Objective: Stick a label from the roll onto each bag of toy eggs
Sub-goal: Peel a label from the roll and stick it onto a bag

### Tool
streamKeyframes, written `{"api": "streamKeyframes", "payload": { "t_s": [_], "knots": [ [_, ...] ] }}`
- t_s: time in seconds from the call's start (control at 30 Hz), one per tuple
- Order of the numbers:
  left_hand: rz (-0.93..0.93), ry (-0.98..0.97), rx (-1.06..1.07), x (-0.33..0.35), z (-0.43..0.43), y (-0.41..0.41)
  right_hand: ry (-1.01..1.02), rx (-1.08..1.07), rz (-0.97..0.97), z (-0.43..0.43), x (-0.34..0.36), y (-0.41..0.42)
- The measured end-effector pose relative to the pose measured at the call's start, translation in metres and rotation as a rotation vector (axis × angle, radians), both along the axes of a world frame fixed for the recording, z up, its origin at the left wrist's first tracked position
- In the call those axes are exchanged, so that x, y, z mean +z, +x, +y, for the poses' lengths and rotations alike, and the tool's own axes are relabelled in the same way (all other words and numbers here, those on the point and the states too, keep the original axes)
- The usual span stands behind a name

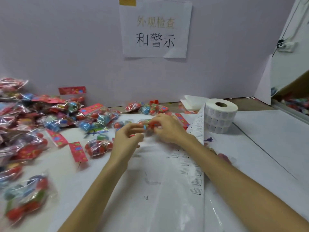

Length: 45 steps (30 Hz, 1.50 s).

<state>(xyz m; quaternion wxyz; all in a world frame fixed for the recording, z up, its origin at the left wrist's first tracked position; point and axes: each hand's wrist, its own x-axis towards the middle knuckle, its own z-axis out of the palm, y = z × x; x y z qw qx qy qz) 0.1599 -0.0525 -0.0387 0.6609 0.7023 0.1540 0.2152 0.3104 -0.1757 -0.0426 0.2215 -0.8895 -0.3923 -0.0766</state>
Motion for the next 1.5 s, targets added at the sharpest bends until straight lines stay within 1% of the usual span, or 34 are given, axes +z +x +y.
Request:
{"api": "streamKeyframes", "payload": {
  "t_s": [0.07,0.17,0.23,0.33,0.4,0.47,0.53,0.63,0.73,0.77,0.83,0.87,0.93,1.03,1.13,1.27,1.37,1.5],
  "knots": [
    [-0.046,0.064,0.001,0.000,-0.001,-0.001,0.111,-0.005,0.058,-0.008,0.012,-0.004],
    [-0.043,0.129,-0.001,0.002,-0.002,-0.001,0.400,0.019,0.179,-0.026,0.030,-0.013],
    [-0.038,0.107,-0.010,0.006,-0.002,-0.002,0.514,0.093,0.290,-0.041,0.040,-0.023],
    [-0.027,0.015,-0.117,0.009,-0.003,-0.005,0.599,0.243,0.571,-0.059,0.042,-0.035],
    [-0.004,-0.018,-0.219,0.010,-0.003,-0.005,0.559,0.290,0.666,-0.065,0.039,-0.042],
    [0.037,0.023,-0.298,0.011,-0.006,-0.006,0.496,0.300,0.693,-0.064,0.036,-0.048],
    [0.077,0.056,-0.321,0.011,-0.009,-0.007,0.501,0.261,0.686,-0.060,0.033,-0.050],
    [0.096,0.021,-0.263,0.009,-0.011,-0.007,0.597,0.163,0.670,-0.054,0.027,-0.048],
    [0.093,-0.026,-0.172,0.008,-0.009,-0.007,0.709,0.108,0.811,-0.051,0.025,-0.048],
    [0.093,-0.041,-0.145,0.008,-0.008,-0.007,0.703,0.102,0.865,-0.050,0.025,-0.048],
    [0.088,-0.060,-0.102,0.008,-0.005,-0.007,0.615,0.097,0.916,-0.049,0.022,-0.050],
    [0.084,-0.066,-0.081,0.008,-0.004,-0.007,0.574,0.109,0.922,-0.048,0.021,-0.051],
    [0.077,-0.073,-0.038,0.007,-0.002,-0.006,0.555,0.138,0.922,-0.046,0.016,-0.053],
    [0.075,-0.062,0.006,0.005,-0.002,-0.005,0.593,0.099,0.921,-0.040,0.012,-0.056],
    [0.080,-0.037,0.007,0.002,-0.003,-0.003,0.616,0.059,0.916,-0.037,0.010,-0.055],
    [0.090,-0.016,-0.035,0.000,-0.005,-0.002,0.650,0.073,0.935,-0.041,0.012,-0.052],
    [0.148,-0.034,-0.074,0.000,-0.008,-0.001,0.626,0.050,0.938,-0.042,0.011,-0.052],
    [0.174,-0.110,-0.231,0.002,-0.007,-0.004,0.620,0.046,0.909,-0.041,0.011,-0.051]
  ]
}}
